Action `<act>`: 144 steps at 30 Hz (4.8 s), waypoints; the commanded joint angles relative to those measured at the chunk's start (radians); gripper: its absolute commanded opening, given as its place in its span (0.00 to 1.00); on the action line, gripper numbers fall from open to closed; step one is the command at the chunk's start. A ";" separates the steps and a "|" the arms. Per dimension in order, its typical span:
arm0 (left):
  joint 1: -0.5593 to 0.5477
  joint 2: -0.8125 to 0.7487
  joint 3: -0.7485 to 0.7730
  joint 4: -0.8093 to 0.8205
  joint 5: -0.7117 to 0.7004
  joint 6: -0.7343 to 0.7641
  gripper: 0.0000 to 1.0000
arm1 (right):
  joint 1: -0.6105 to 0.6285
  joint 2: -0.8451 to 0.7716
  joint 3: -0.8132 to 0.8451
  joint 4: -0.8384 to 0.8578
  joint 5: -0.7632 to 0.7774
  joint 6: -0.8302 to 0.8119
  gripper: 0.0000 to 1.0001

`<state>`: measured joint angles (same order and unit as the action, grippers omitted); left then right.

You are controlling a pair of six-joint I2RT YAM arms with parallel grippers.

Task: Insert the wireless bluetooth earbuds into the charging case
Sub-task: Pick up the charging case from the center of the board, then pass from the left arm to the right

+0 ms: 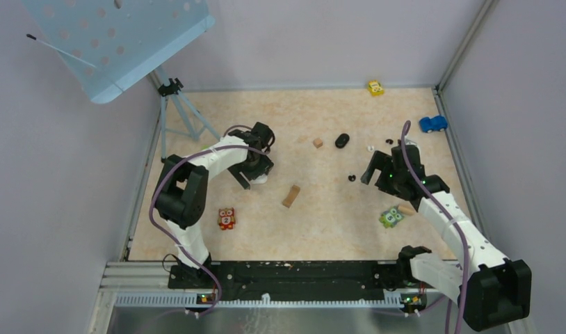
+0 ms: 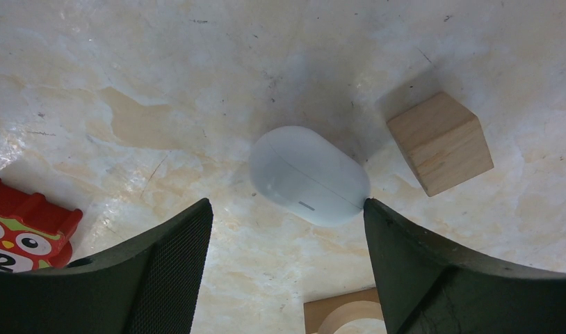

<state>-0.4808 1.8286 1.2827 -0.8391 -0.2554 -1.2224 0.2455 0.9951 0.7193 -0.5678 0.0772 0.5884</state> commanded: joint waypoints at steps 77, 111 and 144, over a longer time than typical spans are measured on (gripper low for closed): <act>-0.048 -0.041 -0.070 0.403 0.266 0.741 0.38 | -0.006 -0.014 -0.010 0.055 -0.101 0.032 0.94; -0.098 -0.172 0.020 0.595 0.911 0.895 0.36 | 0.068 0.334 0.219 0.463 -0.574 0.422 0.67; -0.136 -0.131 0.056 0.514 0.955 0.995 0.36 | 0.141 0.421 0.087 0.677 -0.752 0.478 0.47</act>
<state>-0.6125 1.7077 1.2999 -0.3389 0.6891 -0.2615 0.3714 1.4185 0.8116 0.0372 -0.6510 1.0534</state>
